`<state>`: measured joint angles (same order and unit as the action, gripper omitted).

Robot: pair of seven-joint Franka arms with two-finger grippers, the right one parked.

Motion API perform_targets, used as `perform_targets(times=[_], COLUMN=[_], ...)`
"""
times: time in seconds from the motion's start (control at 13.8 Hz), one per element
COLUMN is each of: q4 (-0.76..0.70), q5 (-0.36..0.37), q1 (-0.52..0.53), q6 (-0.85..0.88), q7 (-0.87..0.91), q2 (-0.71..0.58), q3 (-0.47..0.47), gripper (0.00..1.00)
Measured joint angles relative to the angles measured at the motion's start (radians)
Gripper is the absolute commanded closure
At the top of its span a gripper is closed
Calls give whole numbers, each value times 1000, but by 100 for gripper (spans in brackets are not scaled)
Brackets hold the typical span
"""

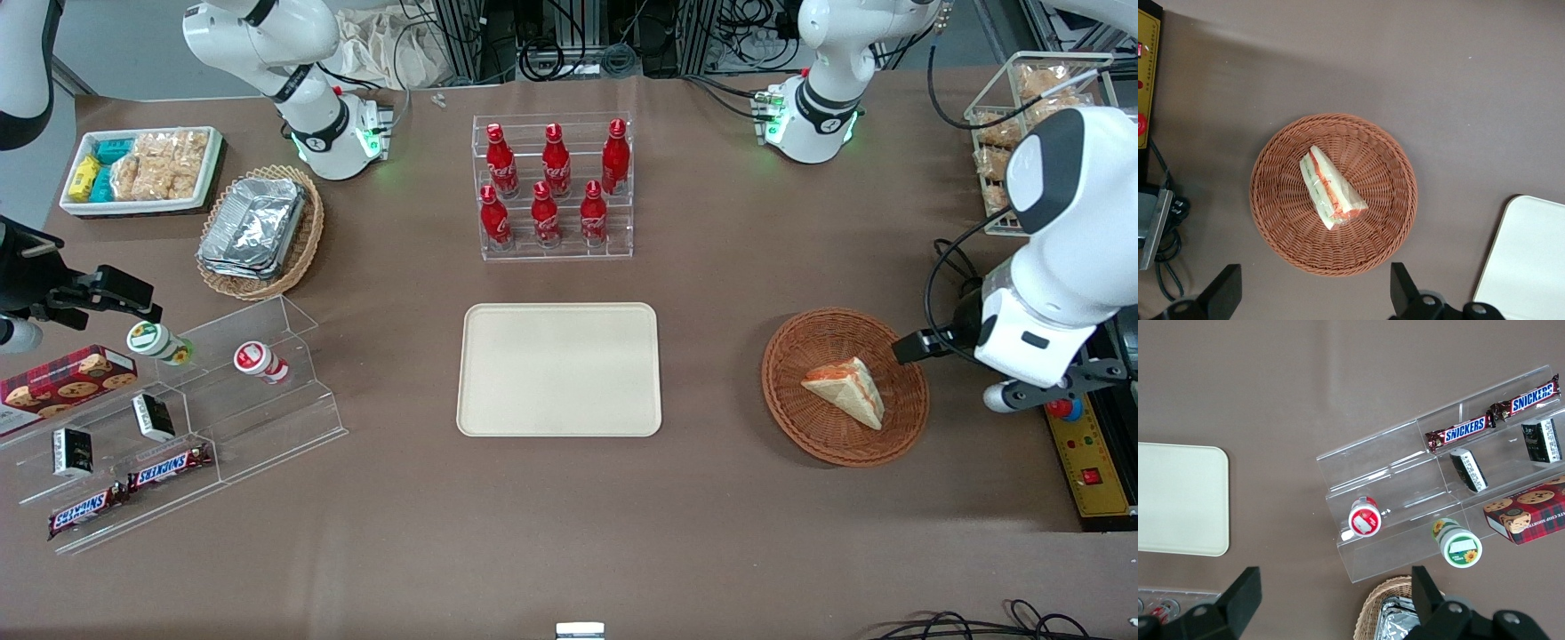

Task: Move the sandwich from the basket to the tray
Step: 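Move the left gripper over the sandwich in the wicker basket, then lower the open left gripper around the sandwich and close it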

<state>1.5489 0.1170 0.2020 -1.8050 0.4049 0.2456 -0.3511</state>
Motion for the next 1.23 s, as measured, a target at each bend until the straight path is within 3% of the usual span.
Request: perform_targets(times=[0.58,0.94,1.23], q4=[-7,65,249], q5=[1,9,25], q1=[2,6,8], q6=[16,-2,-228], q7=[19,311,437], q2=[28,48,22], q3=[5,5,5], gripper=[0,0,0])
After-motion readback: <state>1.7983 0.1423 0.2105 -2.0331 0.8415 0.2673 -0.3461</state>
